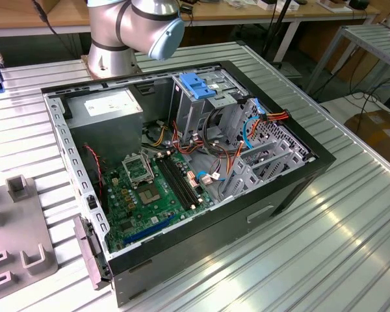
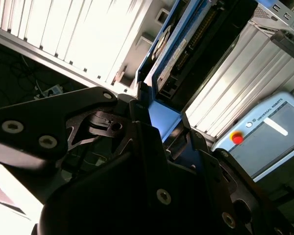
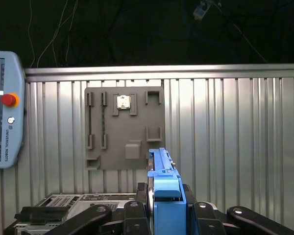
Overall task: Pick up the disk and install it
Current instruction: 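Pick up the disk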
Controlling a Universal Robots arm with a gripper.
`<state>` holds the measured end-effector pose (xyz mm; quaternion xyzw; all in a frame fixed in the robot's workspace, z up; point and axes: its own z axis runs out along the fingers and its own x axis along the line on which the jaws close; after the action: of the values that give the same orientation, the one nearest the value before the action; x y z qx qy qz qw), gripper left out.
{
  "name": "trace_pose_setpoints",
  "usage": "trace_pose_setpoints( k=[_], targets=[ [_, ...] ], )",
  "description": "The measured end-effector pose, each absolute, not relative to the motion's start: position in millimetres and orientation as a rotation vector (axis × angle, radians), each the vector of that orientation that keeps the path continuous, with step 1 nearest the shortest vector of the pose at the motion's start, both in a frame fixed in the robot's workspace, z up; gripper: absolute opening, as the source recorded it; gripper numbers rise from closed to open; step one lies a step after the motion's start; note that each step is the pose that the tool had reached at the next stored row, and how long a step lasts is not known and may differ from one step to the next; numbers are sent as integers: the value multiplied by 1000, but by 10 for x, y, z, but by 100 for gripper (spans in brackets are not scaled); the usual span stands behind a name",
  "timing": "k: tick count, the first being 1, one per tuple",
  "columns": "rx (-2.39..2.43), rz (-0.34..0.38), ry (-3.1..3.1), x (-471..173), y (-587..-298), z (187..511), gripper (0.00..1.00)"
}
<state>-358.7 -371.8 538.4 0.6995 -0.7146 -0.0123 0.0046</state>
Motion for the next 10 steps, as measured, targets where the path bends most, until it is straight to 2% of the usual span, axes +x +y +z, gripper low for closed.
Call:
trace_pose_setpoints(
  k=[10],
  targets=[
    [2191, -38, -2238, -3423, -3718, 5384, 37]
  ],
)
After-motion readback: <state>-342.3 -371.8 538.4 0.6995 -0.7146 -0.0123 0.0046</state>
